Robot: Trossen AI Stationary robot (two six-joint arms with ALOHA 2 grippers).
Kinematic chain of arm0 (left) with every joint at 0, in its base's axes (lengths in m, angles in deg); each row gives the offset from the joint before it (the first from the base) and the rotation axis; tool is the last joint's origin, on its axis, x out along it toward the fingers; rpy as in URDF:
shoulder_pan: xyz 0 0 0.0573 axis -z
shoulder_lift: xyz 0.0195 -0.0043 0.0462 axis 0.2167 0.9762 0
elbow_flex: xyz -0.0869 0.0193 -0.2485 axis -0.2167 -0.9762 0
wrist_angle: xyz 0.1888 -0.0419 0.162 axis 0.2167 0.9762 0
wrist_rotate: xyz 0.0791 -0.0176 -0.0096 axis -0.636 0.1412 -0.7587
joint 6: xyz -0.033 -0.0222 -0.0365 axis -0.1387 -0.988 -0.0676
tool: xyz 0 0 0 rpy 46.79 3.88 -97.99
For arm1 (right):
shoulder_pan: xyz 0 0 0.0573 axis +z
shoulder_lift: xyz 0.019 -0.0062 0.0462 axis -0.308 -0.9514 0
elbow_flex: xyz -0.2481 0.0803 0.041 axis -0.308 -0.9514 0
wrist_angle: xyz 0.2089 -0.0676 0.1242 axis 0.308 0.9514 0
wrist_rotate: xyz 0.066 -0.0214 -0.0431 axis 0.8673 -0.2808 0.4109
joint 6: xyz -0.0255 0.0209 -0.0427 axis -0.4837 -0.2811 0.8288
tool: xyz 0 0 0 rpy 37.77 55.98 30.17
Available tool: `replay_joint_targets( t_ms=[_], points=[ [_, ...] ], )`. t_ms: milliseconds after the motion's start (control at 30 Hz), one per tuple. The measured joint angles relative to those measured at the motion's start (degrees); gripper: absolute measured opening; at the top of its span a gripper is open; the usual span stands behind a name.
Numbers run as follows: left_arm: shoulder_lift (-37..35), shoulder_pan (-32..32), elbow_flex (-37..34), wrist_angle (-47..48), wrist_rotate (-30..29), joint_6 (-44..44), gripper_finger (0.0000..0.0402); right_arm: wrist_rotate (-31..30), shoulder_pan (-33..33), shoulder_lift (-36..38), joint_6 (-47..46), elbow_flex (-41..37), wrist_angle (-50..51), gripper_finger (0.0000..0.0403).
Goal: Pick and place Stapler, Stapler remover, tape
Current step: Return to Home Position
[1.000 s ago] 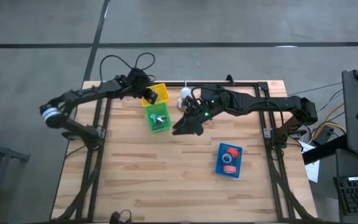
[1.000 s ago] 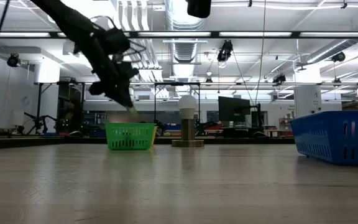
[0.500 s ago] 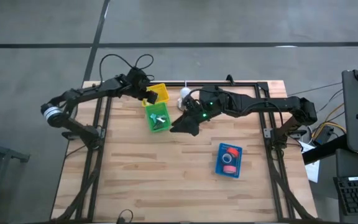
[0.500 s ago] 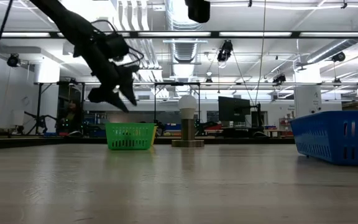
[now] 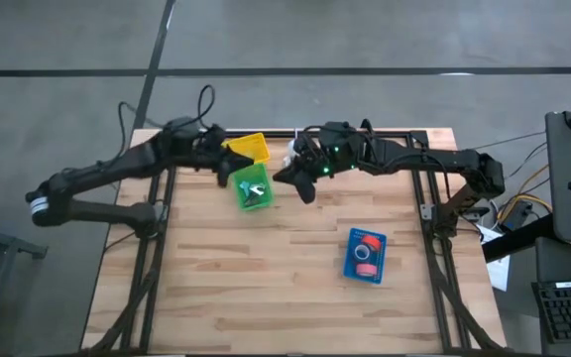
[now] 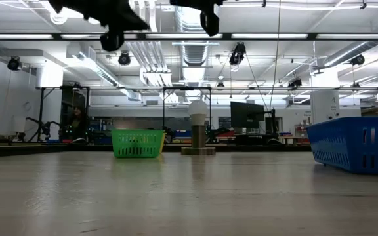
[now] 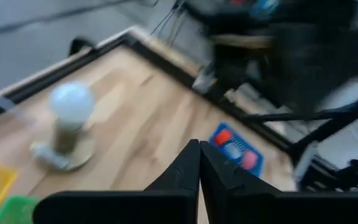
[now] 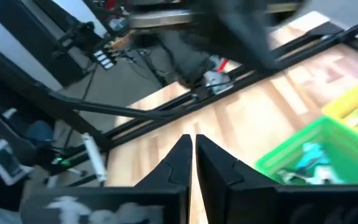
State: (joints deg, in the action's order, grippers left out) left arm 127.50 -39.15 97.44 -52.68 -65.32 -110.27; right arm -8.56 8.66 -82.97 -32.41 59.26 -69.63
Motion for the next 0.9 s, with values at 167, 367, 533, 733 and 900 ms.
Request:
replay_joint_targets(
  t_ms=[167,367,533,733,900],
  points=[
    [-6.3,9.9,0.0,-1.1,-9.4,-0.7,0.0012,-1.1,-0.2,0.3,5.8,-0.5,-0.4,0.0010],
    [-13.1,15.7,-0.2,0.8,-13.1,0.2,0.0004,-5.6,0.0,2.9,9.4,-0.5,-0.5,0.0008],
    [-19.7,16.2,-0.5,8.8,-17.0,-1.4,0.0010,-8.6,-0.2,6.3,9.8,-0.7,3.3,0.0008],
    [-27.5,16.2,-4.0,10.5,-19.8,-0.8,0.0008,-8.8,-0.3,12.3,9.6,-5.4,5.5,0.0008],
    [-32.0,16.2,-9.4,13.0,-19.8,-2.2,0.0004,-15.0,-0.1,21.7,5.5,-15.0,7.3,0.0008]
  ],
)
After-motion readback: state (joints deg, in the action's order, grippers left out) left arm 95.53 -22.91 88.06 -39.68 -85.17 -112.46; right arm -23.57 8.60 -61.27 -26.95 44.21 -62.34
